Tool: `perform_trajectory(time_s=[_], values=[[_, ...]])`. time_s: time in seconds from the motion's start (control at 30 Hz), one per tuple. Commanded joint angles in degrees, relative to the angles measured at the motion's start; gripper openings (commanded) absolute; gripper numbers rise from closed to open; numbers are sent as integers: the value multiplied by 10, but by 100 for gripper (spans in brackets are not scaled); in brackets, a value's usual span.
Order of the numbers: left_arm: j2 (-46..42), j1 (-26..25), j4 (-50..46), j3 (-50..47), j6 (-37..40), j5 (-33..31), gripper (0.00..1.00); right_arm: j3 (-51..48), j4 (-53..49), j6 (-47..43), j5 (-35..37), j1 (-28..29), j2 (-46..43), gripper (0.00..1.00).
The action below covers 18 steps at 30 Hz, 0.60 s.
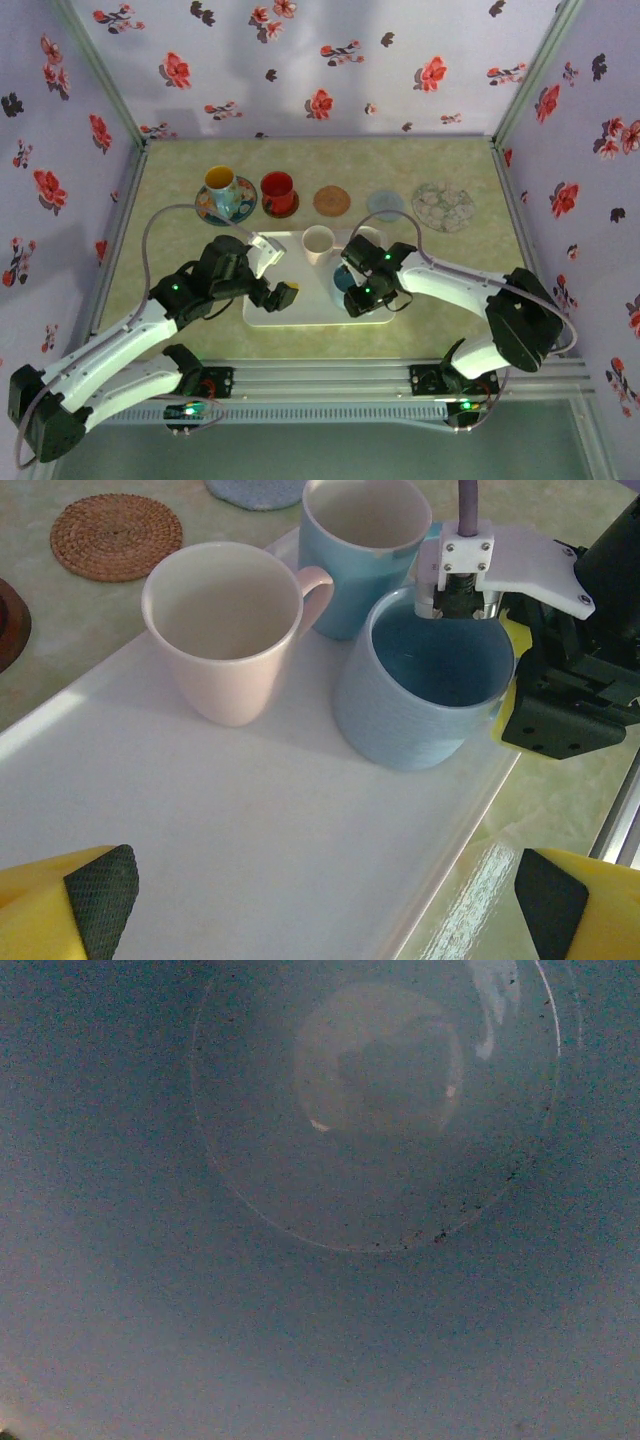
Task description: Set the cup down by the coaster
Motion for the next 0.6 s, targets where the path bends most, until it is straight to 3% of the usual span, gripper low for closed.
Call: perform_trajectory(time_s=[0.0,0.57], values=[[5,-4,12,7,-8,7,100,16,3,-10,11,5,11,50],[25,-3,1,29,-6,10,100,16,1,-23,36,7,12,35]])
